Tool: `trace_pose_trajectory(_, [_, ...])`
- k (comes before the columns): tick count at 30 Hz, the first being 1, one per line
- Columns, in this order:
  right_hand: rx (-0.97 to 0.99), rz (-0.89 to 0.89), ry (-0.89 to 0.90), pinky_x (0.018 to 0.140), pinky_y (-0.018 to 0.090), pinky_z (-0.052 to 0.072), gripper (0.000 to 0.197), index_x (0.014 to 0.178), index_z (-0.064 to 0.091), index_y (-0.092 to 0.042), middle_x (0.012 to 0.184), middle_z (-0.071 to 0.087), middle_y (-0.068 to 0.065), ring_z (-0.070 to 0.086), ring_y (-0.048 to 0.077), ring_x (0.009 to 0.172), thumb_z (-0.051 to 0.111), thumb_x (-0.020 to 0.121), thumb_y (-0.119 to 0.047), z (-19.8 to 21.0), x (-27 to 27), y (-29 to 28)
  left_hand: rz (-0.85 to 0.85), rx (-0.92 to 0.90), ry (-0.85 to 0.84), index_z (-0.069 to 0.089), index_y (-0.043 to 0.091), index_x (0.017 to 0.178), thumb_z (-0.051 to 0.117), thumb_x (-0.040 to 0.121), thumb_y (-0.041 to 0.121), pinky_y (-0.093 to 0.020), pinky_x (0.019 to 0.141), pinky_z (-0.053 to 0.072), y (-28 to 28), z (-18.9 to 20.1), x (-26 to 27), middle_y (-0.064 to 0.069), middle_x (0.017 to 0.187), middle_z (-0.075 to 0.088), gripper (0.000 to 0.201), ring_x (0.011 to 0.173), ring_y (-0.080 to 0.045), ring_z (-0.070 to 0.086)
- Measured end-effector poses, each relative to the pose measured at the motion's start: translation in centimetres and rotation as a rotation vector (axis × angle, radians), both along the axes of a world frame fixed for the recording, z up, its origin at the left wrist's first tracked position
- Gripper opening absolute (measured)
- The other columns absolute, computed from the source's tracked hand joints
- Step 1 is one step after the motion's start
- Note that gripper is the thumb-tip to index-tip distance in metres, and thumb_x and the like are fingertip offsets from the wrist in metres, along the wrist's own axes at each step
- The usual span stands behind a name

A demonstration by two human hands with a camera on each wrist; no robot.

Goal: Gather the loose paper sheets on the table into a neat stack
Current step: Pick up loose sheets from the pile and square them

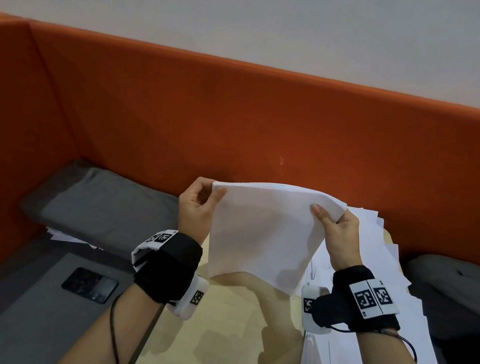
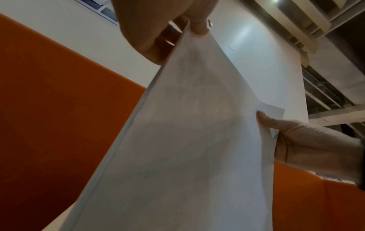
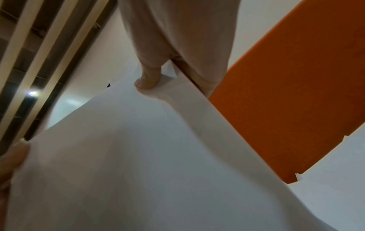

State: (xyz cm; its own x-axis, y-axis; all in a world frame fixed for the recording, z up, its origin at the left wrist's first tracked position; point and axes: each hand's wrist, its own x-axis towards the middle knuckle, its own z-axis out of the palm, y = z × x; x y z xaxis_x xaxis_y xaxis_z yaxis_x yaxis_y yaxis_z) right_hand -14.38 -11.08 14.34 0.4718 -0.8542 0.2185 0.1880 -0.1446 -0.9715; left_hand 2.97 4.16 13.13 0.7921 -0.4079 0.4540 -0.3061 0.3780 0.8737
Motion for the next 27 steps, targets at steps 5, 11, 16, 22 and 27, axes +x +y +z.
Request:
trace_pose_trajectory(5, [-0.002,0.024,0.030,0.056,0.011,0.049,0.014,0.085,0.063,-0.016,0.069,0.069,-0.010,0.062,-0.005,0.060,0.052,0.094,-0.014,0.0,0.2,0.4,-0.156,0.180,0.091,0.054,0.018,0.100,0.052,0.091,0.004,-0.012,0.065,0.048,-0.5,-3.1,-0.1,0.007,0.087,0.063,0.017,0.070,0.009,0.060])
trace_pose_trajectory(11, [0.019,0.056,0.009,0.058,0.013,0.049,0.012,0.092,0.061,-0.015,0.083,0.065,-0.005,0.062,-0.002,0.068,0.049,0.095,-0.013,-0.6,-0.4,0.2,-0.110,0.270,0.094,0.056,0.016,0.098,0.049,0.091,-0.005,-0.010,0.070,0.047,-0.3,-5.0,0.5,0.005,0.089,0.063,0.024,0.072,0.011,0.058])
trace_pose_trajectory(16, [0.147,0.153,0.374,0.062,0.011,0.051,0.017,0.106,0.062,-0.006,0.098,0.069,0.008,0.064,0.012,0.082,0.059,0.090,-0.011,-7.3,-1.0,1.2,-0.111,0.293,0.140,0.056,0.015,0.100,0.050,0.092,0.002,-0.016,0.074,0.049,-0.5,-5.9,0.6,0.003,0.094,0.063,0.016,0.079,0.004,0.060])
trace_pose_trajectory(22, [0.198,0.217,0.668,0.086,0.034,0.053,0.027,0.115,0.060,0.002,0.114,0.065,0.014,0.063,0.024,0.093,0.061,0.089,-0.006,-13.2,-2.0,1.0,-0.188,0.825,0.220,0.054,0.004,0.124,0.056,0.085,0.024,-0.035,0.095,0.045,2.8,-15.3,-1.8,-0.012,0.121,0.061,0.044,0.115,-0.027,0.057])
trace_pose_trajectory(27, [0.134,0.084,0.705,0.086,0.030,0.047,0.028,0.119,0.058,0.000,0.114,0.064,0.013,0.059,0.024,0.097,0.055,0.092,-0.007,-15.4,-2.7,2.2,-0.174,0.864,0.354,0.044,0.019,0.131,0.040,0.098,0.010,-0.030,0.055,0.053,2.0,-14.7,-1.9,-0.008,0.121,0.054,0.035,0.067,-0.023,0.061])
